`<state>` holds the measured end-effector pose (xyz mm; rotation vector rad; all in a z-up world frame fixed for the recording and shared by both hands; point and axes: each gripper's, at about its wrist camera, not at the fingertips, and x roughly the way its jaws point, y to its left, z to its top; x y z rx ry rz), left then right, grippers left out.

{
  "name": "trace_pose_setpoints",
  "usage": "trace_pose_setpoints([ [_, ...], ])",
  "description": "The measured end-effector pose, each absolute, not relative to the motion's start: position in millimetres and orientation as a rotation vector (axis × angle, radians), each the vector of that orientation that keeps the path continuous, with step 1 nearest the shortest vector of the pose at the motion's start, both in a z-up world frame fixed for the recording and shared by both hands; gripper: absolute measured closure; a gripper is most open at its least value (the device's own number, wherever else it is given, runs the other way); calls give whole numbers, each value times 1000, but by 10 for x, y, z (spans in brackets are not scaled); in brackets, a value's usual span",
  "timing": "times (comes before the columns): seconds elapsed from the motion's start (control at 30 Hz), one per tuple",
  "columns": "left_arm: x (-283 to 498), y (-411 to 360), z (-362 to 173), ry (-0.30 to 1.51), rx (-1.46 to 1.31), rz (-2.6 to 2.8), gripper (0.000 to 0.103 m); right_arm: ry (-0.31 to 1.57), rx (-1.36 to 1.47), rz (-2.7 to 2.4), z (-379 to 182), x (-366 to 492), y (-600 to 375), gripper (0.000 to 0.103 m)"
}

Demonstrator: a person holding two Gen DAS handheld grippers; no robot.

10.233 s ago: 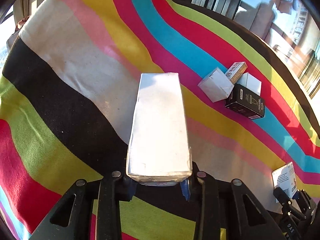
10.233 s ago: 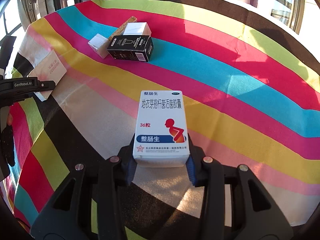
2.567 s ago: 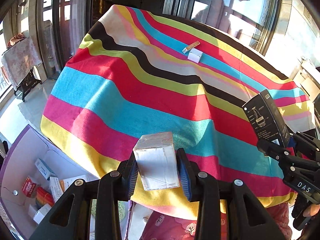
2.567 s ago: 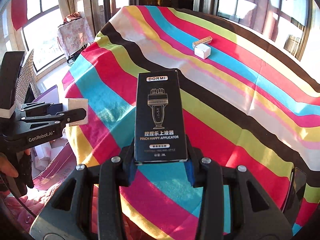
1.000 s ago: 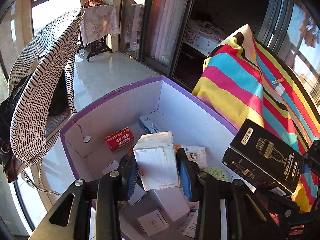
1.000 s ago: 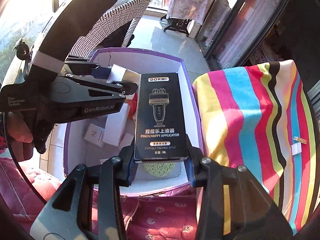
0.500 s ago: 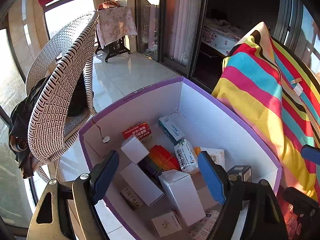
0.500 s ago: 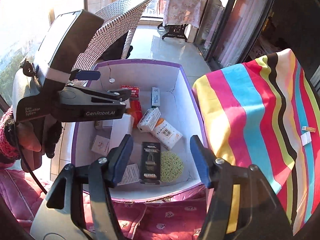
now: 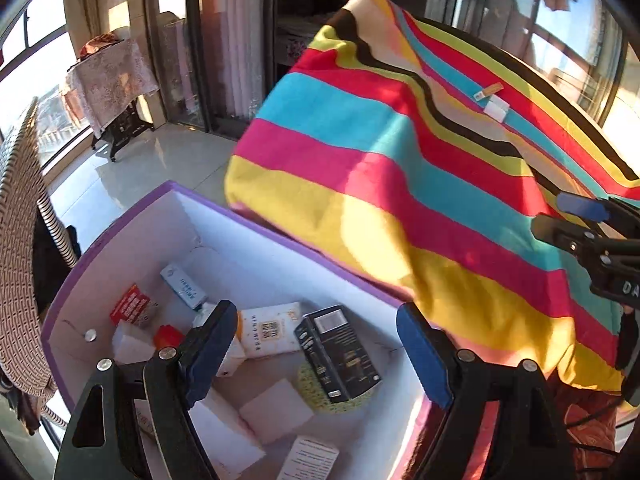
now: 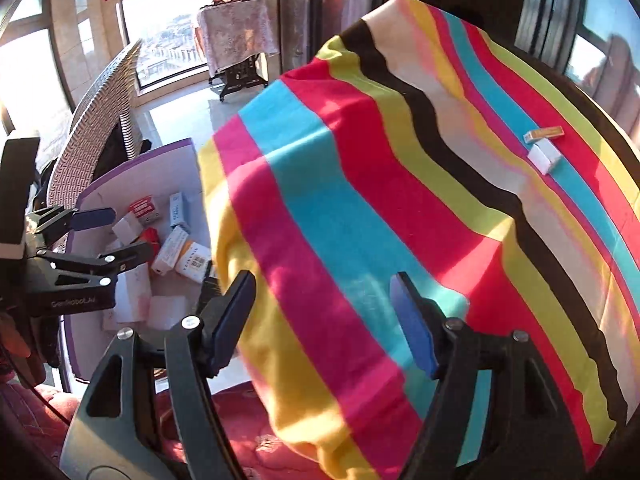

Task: Organize objects
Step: 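Move both grippers back over the table toward the last items, then grasp the white square box with right gripper while left grasps tan Dingzhi Dental box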

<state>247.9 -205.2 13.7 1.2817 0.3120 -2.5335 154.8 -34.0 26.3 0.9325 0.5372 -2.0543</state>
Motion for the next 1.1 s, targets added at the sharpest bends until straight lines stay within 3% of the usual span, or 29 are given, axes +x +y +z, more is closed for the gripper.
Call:
trace_pose_setpoints([
  [0.3, 1394, -1366, 234, 284, 1365, -2711, 19, 374, 1094, -2307, 168, -219, 68, 25],
  [0.57, 1022, -1320, 146, 224, 1373, -2679, 18, 148, 1233, -2392, 47, -1353, -62, 24],
  [0.67, 994, -1299, 109, 150, 1363, -2670, 13, 124, 1268, -2441, -12, -1677, -176, 24],
  [0.73, 987, -1266, 76, 117, 1360, -2667, 1, 98, 1273, -2465, -33, -1854, -250, 22],
  [0.87, 976, -1261, 56, 135, 1342, -2659, 0, 148, 1271, -2490, -46, -2053, -427, 16],
  [0.9, 955, -1265, 59, 140, 1354, -2648, 0, 193, 1273, -2496, -52, -2053, -454, 18],
  [1.0, 800, -1281, 80, 161, 1429, -2595, 0, 250, 1245, -2502, -8, -1941, -358, 49],
  [1.1, 468, -1213, 131, 90, 1448, -2632, 0, 270, 1243, -2495, 6, -1724, -50, 50],
])
